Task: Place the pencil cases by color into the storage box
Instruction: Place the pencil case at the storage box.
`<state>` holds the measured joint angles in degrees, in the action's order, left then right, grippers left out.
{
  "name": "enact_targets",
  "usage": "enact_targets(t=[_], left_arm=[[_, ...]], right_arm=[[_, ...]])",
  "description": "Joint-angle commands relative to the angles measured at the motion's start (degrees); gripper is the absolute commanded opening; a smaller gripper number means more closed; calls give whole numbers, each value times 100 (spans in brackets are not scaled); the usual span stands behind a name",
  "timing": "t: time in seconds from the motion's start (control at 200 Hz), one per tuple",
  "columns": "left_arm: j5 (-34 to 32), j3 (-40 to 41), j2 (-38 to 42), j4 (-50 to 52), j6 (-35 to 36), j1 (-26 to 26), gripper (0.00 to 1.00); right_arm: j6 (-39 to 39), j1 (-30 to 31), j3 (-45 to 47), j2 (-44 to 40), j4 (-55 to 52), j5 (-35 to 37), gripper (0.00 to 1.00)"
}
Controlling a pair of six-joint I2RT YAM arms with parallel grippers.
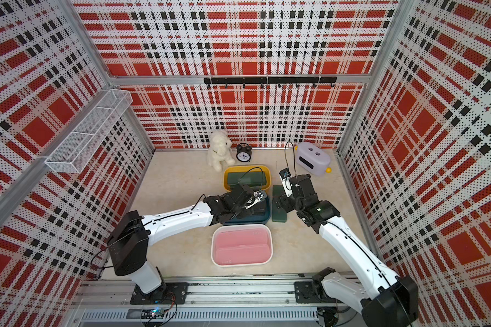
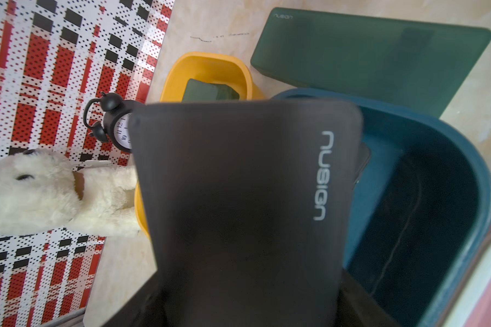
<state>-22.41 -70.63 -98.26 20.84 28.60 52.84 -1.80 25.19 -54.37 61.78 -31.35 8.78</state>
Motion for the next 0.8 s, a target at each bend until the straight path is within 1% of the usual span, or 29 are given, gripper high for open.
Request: enact_targets(t=[0.0, 0.446, 0.792], left_arm=[[57, -32, -111, -211, 150, -28, 59], [49, -62, -491, -219, 171, -13, 59], [18, -25, -606, -170, 49, 86, 66]], right_arm=[[67, -58, 56, -147, 62, -16, 100], [65, -104, 103, -168, 57, -19, 100], [42, -140, 121, -116, 81, -52, 100]])
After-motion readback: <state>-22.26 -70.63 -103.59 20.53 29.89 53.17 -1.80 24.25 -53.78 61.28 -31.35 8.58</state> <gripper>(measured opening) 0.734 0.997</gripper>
